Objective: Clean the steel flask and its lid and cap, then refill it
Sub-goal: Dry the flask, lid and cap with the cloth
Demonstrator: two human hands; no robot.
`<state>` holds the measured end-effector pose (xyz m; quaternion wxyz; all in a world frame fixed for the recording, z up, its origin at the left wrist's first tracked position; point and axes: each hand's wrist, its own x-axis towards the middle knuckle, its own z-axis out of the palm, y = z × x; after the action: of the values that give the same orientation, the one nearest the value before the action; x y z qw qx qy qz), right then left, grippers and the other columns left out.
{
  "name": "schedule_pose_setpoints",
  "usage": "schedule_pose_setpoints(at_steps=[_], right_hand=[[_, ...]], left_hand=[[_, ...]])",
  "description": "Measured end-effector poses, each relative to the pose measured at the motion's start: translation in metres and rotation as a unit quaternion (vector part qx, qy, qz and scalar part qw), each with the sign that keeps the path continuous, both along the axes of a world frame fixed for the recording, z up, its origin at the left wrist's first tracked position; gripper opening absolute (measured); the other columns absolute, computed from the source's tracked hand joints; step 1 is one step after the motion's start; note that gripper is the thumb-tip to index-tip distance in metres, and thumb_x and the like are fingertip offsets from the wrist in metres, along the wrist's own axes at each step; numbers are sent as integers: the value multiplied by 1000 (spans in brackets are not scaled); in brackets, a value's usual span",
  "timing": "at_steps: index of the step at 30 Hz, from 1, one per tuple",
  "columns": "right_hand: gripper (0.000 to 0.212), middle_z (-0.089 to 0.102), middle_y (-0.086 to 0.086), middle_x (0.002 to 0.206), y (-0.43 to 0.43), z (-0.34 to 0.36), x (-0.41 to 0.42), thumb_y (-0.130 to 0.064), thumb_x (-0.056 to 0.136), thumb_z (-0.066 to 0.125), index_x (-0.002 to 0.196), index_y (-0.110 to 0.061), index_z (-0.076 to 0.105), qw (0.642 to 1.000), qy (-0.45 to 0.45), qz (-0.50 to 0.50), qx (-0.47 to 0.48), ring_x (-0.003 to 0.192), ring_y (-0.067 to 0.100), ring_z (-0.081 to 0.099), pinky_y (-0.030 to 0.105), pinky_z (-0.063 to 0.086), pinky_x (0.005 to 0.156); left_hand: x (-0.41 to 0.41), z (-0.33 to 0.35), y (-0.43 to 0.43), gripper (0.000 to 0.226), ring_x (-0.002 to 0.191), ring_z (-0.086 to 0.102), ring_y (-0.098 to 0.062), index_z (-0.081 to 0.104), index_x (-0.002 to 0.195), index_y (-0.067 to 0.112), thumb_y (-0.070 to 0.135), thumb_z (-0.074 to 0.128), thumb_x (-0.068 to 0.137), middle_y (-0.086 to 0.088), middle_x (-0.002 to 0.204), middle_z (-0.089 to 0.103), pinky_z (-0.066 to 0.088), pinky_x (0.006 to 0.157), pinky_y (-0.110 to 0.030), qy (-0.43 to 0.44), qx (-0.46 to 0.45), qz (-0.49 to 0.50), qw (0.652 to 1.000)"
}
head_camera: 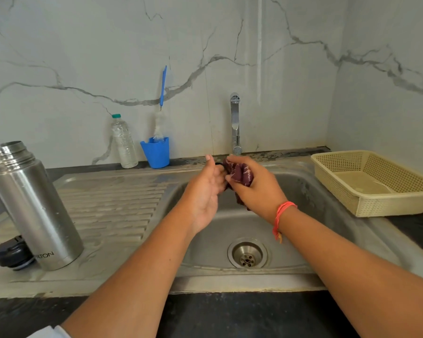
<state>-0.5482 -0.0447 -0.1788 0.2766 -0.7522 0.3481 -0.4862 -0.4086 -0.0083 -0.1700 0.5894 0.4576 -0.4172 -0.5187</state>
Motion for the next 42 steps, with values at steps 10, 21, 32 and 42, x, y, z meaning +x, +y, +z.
schedule_pose_setpoints(at_steps=[10, 21, 32, 42], right_hand=[[62, 26, -15, 163, 14, -7, 29, 1, 93, 64, 144, -33, 50, 994, -79, 76, -7, 146, -6, 26, 18, 28, 118], [36, 70, 21, 120, 4, -3, 16, -28, 101, 60, 127, -2, 61, 865, -392, 116, 290, 111, 35, 68, 55, 53, 100], [13, 75, -2, 95, -3, 5, -7, -24, 91, 74, 101, -16, 71, 990, -70, 53, 106, 91, 12, 71, 31, 56, 88], [17, 75, -9, 96, -4, 4, 1, -29, 89, 75, 105, -24, 72, 998, -24, 17, 61, 93, 7, 70, 26, 56, 86]], left_hand=[[2, 10, 4, 31, 106, 74, -22, 65, 130, 3, 20, 53, 106, -14, 115, 76, 58, 91, -31, 212, -31, 53, 975], [2, 8, 3, 29, 98, 75, -21, 68, 119, 6, 25, 48, 109, -16, 110, 77, 59, 89, -33, 129, -42, 38, 990], [7, -16, -5, 30, 85, 63, -17, 72, 96, 17, 26, 47, 110, -2, 84, 74, 47, 99, -39, -167, -13, 69, 983], [6, -7, -3, 24, 89, 68, -19, 73, 101, 8, 13, 50, 107, -10, 89, 75, 46, 110, -40, -55, -11, 56, 997]])
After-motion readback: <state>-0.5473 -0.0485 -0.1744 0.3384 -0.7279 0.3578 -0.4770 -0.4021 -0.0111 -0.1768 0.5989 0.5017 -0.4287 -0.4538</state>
